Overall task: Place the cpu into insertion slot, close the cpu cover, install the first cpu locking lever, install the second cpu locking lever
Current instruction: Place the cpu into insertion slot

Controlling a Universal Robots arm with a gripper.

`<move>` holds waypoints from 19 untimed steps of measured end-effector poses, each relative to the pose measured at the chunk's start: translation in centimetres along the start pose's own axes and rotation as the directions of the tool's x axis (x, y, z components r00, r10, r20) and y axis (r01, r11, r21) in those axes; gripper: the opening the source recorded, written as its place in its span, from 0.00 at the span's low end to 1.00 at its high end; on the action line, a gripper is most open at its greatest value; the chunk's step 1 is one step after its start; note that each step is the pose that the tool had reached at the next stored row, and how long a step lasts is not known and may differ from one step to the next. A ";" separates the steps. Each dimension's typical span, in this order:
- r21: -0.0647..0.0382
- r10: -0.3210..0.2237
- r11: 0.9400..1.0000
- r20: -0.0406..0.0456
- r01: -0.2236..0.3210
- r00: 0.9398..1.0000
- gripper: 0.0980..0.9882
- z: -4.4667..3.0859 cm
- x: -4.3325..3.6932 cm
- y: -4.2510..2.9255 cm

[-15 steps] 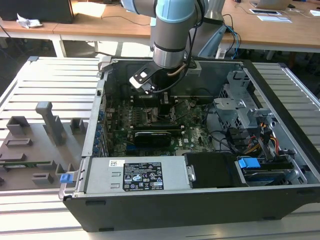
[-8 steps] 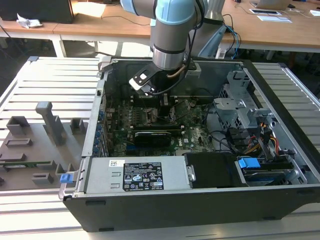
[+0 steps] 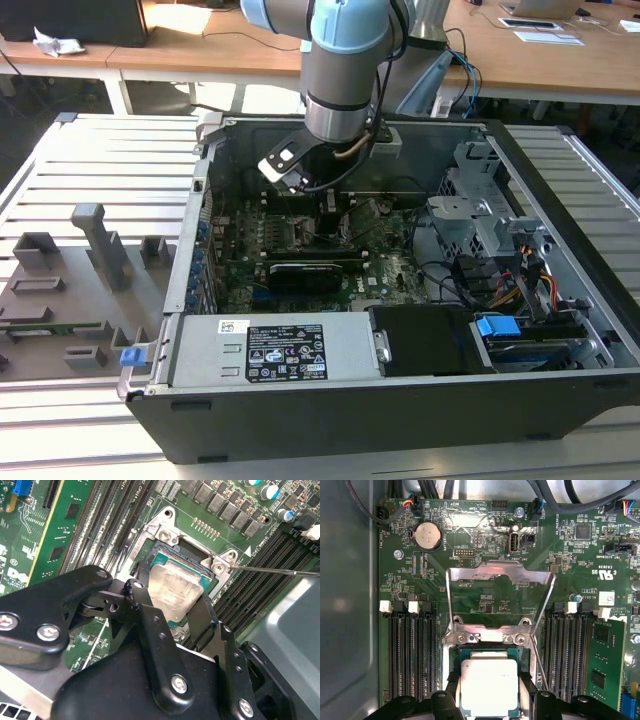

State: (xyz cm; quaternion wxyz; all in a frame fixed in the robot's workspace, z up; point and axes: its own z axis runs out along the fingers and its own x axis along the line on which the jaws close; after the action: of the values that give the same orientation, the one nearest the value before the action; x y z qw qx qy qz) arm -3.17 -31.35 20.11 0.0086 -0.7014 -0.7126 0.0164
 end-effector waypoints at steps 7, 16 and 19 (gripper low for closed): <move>0.000 0.000 1.000 0.000 0.000 1.000 0.51 0.01 0.00 0.00; 0.000 0.000 1.000 0.000 0.000 1.000 0.35 -0.61 -0.02 -0.03; 0.000 0.000 1.000 0.000 0.000 1.000 0.15 -0.59 -0.29 -0.03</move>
State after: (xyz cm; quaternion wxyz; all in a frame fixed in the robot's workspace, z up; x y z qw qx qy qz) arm -3.17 -31.63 20.71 0.0087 -0.7013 -0.7127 0.0163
